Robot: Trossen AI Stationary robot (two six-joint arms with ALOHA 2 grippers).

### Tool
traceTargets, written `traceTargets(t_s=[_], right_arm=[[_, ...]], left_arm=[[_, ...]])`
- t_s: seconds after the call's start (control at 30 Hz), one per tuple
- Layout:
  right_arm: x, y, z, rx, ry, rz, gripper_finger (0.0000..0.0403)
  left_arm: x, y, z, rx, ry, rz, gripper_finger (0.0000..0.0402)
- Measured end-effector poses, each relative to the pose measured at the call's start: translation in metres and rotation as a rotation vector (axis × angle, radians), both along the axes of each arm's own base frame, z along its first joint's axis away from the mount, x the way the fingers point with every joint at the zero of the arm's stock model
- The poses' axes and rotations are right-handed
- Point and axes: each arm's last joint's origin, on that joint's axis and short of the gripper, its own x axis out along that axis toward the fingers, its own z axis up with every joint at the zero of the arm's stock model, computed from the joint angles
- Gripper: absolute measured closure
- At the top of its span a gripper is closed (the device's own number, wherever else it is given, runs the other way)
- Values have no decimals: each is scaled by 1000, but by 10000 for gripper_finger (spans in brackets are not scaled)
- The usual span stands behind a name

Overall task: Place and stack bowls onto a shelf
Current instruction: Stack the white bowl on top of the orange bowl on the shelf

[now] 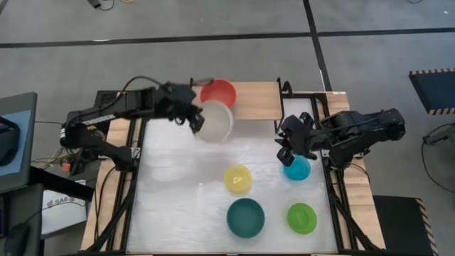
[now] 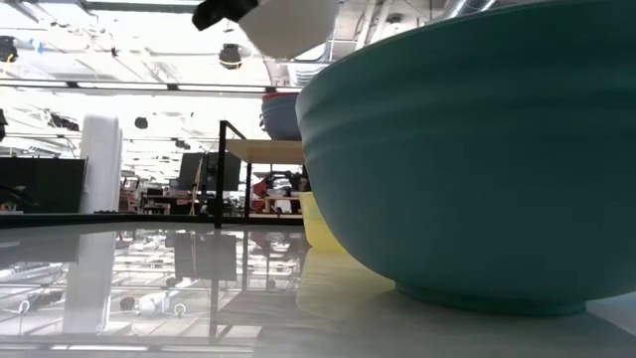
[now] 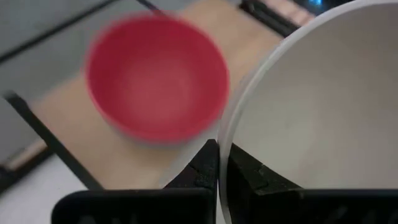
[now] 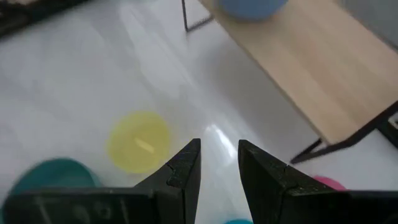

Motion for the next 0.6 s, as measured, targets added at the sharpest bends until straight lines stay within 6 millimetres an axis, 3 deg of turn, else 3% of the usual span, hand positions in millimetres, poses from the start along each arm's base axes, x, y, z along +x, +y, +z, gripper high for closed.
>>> traceTargets(t_s=[0.2, 0.4, 0.6], right_arm=[[0, 4, -20, 27, 40, -45, 271], [-1, 17, -30, 76, 32, -77, 271], [-4, 24, -31, 113, 0, -120, 271]], left_arm=[[13, 46, 27, 92, 20, 72, 401], [28, 93, 16, 70, 141, 105, 401], [29, 123, 1, 27, 203, 115, 401]])
